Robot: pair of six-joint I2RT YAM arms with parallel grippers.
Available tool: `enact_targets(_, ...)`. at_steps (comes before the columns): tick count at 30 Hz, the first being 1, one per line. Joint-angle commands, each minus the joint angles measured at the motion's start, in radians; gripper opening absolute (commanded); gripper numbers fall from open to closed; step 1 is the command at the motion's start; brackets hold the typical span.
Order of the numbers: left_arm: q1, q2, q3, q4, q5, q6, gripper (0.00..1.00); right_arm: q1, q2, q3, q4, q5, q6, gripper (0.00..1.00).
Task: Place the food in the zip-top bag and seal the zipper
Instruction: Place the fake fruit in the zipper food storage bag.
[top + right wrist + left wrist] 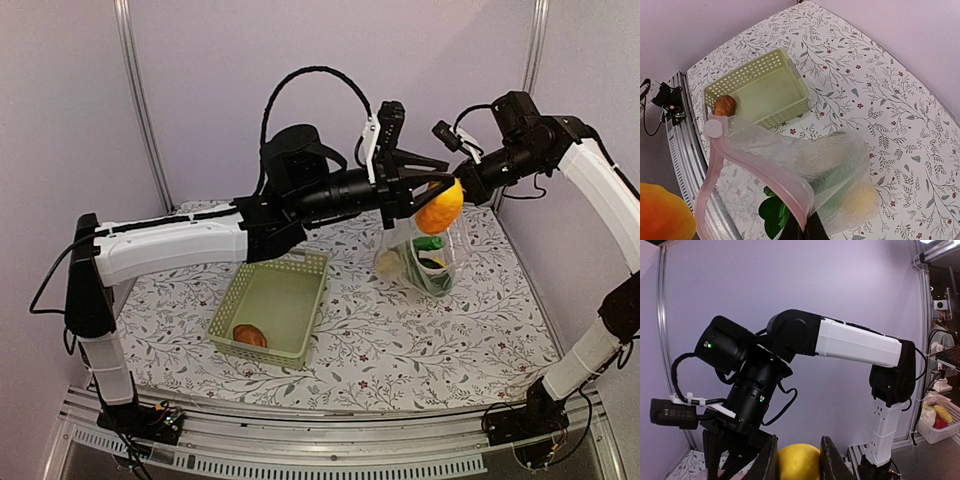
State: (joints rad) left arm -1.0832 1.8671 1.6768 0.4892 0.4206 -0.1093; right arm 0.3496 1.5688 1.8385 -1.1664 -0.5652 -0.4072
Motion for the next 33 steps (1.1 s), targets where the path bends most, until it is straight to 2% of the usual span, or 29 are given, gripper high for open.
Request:
enact_targets(1, -0.02, 0.051, 0.075, -0.095, 0.074, 0.045, 0.0, 0.008, -0.027, 0.003, 0.013, 0.024, -0.011, 0.0)
enact_targets(16, -0.043, 0.14, 0.081, -0.139, -0.15, 0.251, 0.0, 0.008, -0.024, 0.021, 0.0, -0.013, -0.016, 0.0)
enact_targets(21, -0.033, 0.153, 0.034, -0.126, -0.282, 0.348, 0.0, 0.008, -0.027, 0.018, -0.002, -0.015, -0.017, 0.0)
enact_targets(24, -0.025, 0.155, -0.02, -0.062, -0.351, 0.372, 0.0, 0.007, -0.027, 0.018, -0.002, -0.019, -0.016, 0.0)
enact_targets(25, -0.022, 0.161, -0.025, -0.049, -0.367, 0.374, 0.05, 0.008, -0.027, 0.019, -0.003, -0.021, -0.016, 0.0)
enact_targets(28, -0.014, 0.196, 0.012, -0.088, -0.415, 0.367, 0.42, 0.008, -0.024, 0.022, -0.003, -0.023, -0.016, 0.0)
enact_targets(29, -0.014, 0.204, 0.028, -0.103, -0.417, 0.369, 0.52, 0.007, -0.021, 0.024, -0.004, -0.022, -0.016, 0.0)
enact_targets(30, -0.016, 0.205, 0.039, -0.113, -0.418, 0.369, 0.58, 0.008, -0.02, 0.024, -0.003, -0.019, -0.015, 0.0)
enact_targets(33, -0.028, 0.175, 0.037, -0.103, -0.418, 0.372, 0.67, 0.008, -0.017, 0.019, -0.001, -0.011, -0.016, 0.0)
